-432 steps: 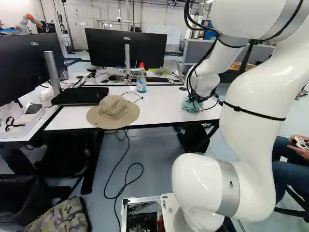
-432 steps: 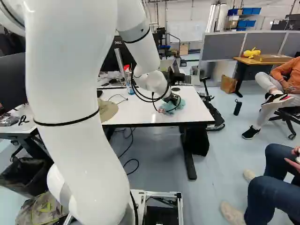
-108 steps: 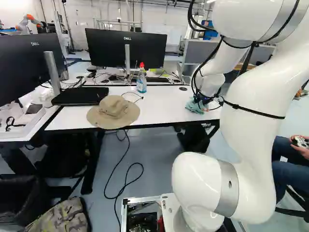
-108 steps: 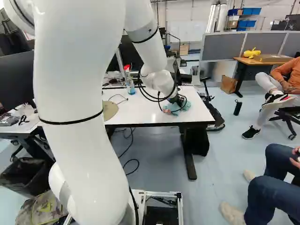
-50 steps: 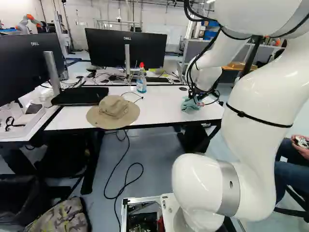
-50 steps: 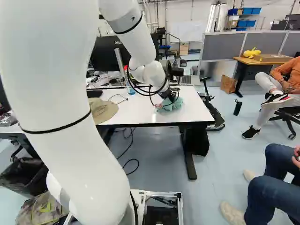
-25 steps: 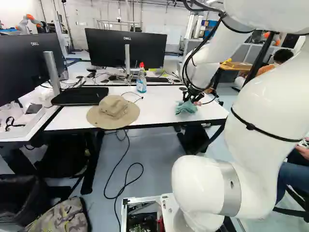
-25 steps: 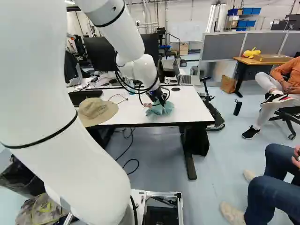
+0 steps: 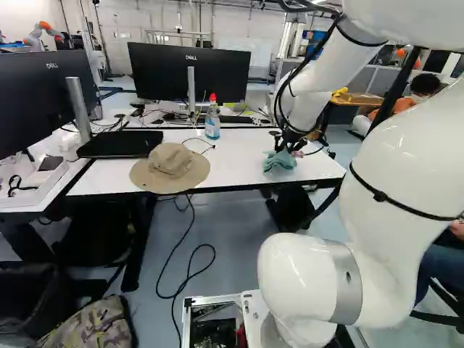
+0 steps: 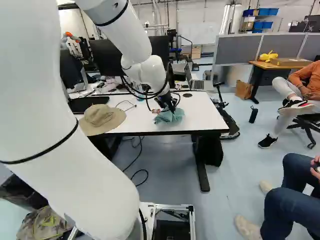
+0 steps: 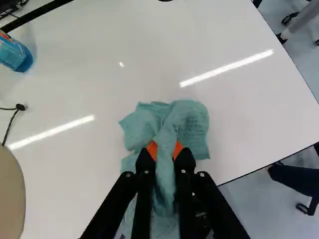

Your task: Clean the table with the green towel

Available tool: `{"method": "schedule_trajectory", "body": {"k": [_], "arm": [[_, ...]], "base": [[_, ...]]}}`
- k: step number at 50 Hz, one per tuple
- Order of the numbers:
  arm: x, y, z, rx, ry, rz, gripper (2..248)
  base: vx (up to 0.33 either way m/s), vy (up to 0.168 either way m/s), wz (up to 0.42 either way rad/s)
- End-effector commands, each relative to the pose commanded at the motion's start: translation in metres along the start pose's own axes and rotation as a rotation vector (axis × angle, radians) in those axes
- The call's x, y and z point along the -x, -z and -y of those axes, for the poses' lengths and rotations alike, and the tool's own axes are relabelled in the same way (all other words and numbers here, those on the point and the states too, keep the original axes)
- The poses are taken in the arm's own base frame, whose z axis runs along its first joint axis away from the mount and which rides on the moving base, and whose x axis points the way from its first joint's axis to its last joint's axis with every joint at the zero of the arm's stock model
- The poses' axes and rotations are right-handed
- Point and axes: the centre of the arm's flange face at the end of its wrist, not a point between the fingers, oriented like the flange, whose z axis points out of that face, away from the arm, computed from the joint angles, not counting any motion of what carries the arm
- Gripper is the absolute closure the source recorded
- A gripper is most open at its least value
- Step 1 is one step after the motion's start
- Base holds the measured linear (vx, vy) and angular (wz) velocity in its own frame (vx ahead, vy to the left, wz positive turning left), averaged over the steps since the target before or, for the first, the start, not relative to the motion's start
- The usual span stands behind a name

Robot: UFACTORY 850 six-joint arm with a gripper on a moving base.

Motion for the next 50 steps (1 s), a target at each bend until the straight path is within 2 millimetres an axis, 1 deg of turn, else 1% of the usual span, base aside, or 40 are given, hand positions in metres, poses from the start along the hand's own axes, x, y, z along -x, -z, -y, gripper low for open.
{"method": "schedule_trajectory", "body": {"k": [9,23,50], "arm": [[-0.01,-0.006,0.008,-0.008,0.014,-0.002,197],[-0.024,-0.014,0.03,-0.031,0.051,-0.021,197],[-0.025,-0.013,0.076,-0.085,0.132,-0.088,197]], "base": [[0.0,0.0,0.0],[0.0,0.0,0.0],[0.0,0.0,0.0]]}}
